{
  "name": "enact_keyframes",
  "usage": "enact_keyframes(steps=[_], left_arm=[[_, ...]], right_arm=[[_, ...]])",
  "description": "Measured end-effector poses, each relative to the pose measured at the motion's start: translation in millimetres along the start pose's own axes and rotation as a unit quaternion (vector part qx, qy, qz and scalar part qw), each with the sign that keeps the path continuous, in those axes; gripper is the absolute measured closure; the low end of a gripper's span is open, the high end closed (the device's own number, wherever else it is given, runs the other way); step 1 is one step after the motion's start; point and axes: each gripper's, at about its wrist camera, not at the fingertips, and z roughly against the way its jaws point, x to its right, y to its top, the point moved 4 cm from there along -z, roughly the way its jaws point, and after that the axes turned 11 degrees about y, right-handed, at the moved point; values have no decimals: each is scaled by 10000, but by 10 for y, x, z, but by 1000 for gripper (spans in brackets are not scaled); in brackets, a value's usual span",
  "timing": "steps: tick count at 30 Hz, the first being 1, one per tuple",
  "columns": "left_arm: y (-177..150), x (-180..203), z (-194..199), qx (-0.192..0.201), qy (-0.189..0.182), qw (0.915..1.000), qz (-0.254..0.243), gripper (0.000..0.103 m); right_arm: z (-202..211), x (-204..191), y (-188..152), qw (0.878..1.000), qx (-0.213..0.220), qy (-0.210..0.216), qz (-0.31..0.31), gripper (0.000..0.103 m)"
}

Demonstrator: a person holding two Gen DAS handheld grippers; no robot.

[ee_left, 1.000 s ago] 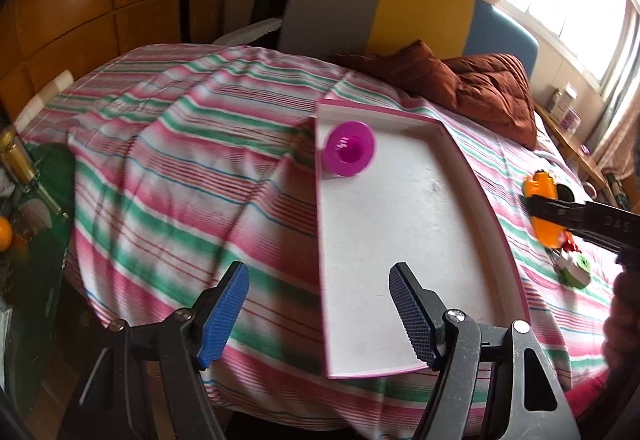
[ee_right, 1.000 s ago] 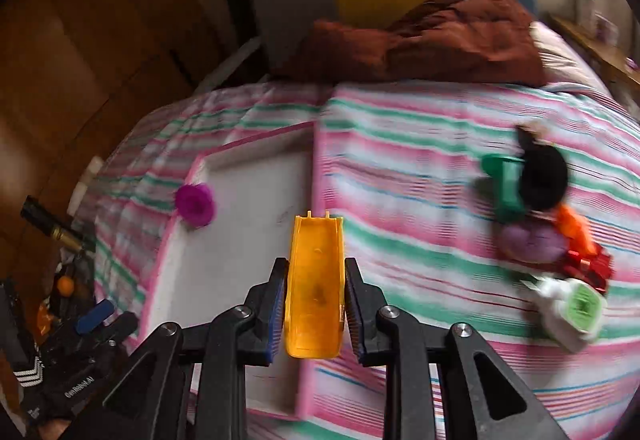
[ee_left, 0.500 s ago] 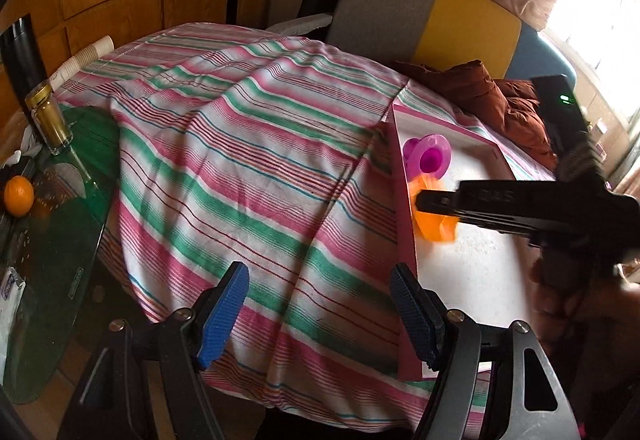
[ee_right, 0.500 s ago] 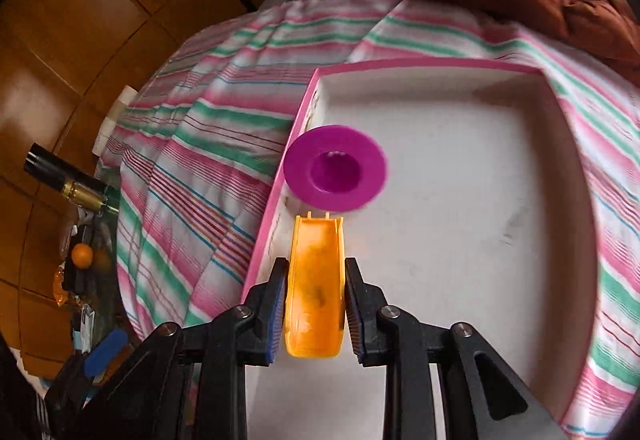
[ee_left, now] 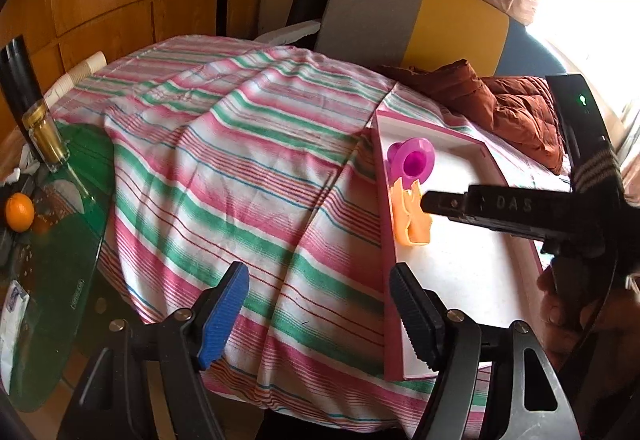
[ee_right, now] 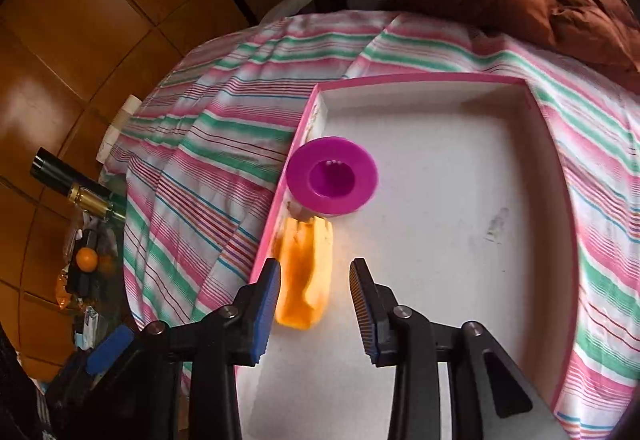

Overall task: Organize rigid objects
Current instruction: 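Carry the orange slide piece into the tray and open the right gripper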

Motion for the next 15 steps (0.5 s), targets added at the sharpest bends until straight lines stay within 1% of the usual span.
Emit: enact_keyframes(steps=[8,15], left_arm=[[45,96,233,405,111,9986,-325,30],[54,214,358,583,108,9968,-541,30]], right_arm=[[332,59,-162,9988,295,-323,213,68],[714,194,-253,9961,654,-542,244,68]])
